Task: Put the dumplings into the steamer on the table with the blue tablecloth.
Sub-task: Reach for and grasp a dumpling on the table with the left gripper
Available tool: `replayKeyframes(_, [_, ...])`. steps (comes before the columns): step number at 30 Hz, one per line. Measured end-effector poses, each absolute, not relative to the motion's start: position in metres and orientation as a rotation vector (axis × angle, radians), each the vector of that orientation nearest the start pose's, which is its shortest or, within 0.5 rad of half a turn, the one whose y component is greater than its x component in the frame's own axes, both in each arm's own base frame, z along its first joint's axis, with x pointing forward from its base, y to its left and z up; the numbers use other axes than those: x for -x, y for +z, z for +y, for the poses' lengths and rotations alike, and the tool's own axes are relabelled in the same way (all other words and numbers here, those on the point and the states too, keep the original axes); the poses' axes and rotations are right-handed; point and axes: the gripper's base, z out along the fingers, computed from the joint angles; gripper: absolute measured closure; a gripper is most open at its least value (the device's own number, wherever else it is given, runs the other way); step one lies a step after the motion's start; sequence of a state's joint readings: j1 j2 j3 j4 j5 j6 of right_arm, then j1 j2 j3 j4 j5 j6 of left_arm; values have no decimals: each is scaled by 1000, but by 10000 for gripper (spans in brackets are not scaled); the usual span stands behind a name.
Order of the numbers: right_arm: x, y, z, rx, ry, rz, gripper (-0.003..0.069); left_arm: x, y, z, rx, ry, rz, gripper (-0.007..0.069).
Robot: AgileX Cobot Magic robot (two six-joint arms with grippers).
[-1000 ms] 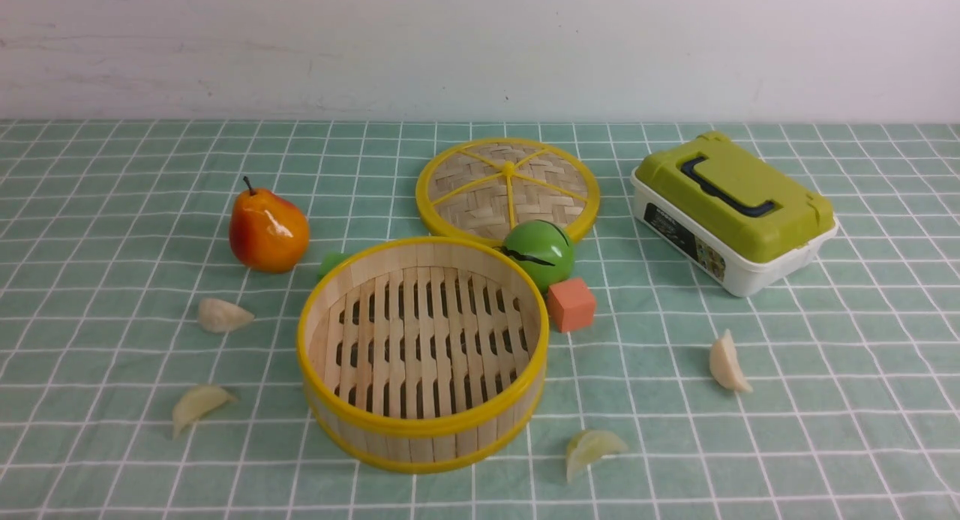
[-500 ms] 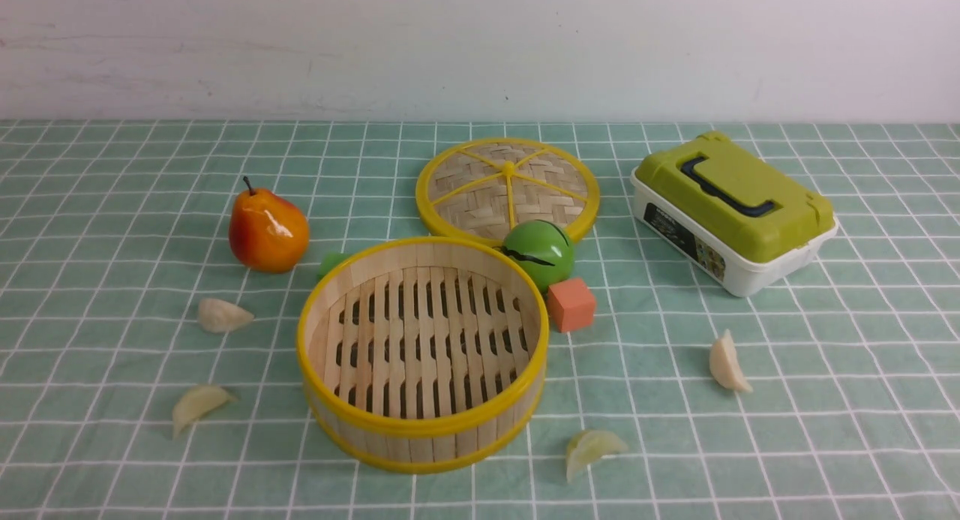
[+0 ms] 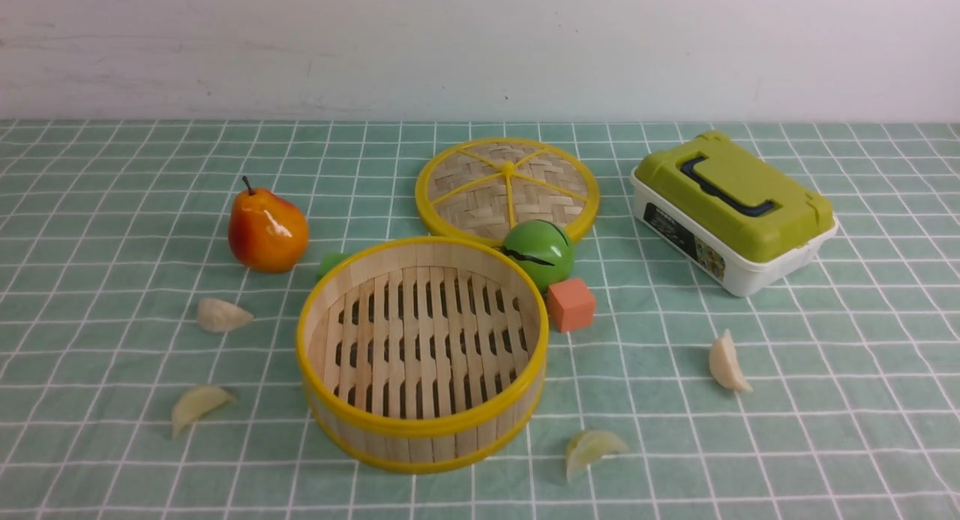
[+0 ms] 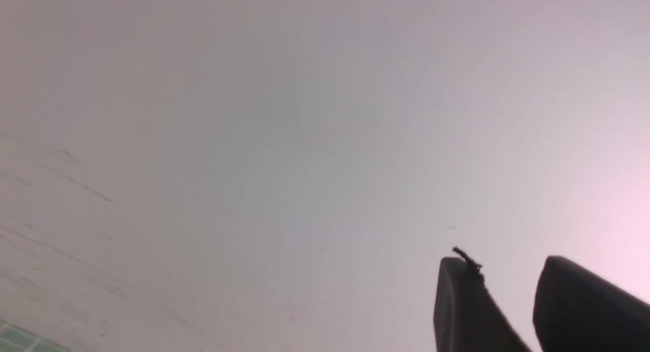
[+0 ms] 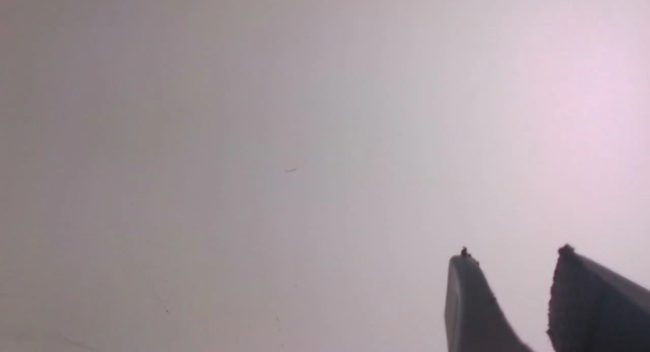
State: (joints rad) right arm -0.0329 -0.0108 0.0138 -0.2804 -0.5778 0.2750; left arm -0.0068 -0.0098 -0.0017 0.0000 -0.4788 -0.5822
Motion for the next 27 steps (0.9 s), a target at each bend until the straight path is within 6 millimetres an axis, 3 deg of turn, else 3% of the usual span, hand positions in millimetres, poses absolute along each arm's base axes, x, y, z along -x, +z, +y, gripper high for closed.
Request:
replayKeyframes(2, [-34,266,12,97,84,903,428,-37,274,0,299,-573,948,459])
replayKeyframes(4, [-28,287,12,87,90,859,484,-31,311,-1,275,-554,939,529])
replayKeyframes(6, [-26,298,11,83,87,849,531,-33,325,-1,268,-531,969,571])
replayKeyframes(7, [-25,313,11,76,85,848,605,-38,351,-1,260,-498,1014,632])
replayKeyframes(8, [-26,322,9,62,84,863,644,-42,366,-2,256,-479,1036,638])
replayKeyframes(12, [-41,339,4,-19,89,1038,674,-77,391,-1,286,-430,1206,638])
replayKeyframes(14, [-50,343,1,-55,85,1146,672,-96,391,0,313,-402,1320,638])
replayKeyframes(17, [-73,337,-5,-134,52,1470,670,-134,387,2,392,-320,1631,638])
replayKeyframes(18, [-82,332,-7,-165,38,1602,668,-150,377,2,412,-266,1814,638])
replayKeyframes(22, [-104,313,-10,-210,2,1926,667,-180,356,-4,399,-264,2149,638])
replayKeyframes(23, [-103,312,-10,-210,3,1936,667,-182,354,-5,406,-275,2162,638])
replayKeyframes(27, [-122,284,3,-118,105,2255,667,-218,324,-19,279,-374,2406,638])
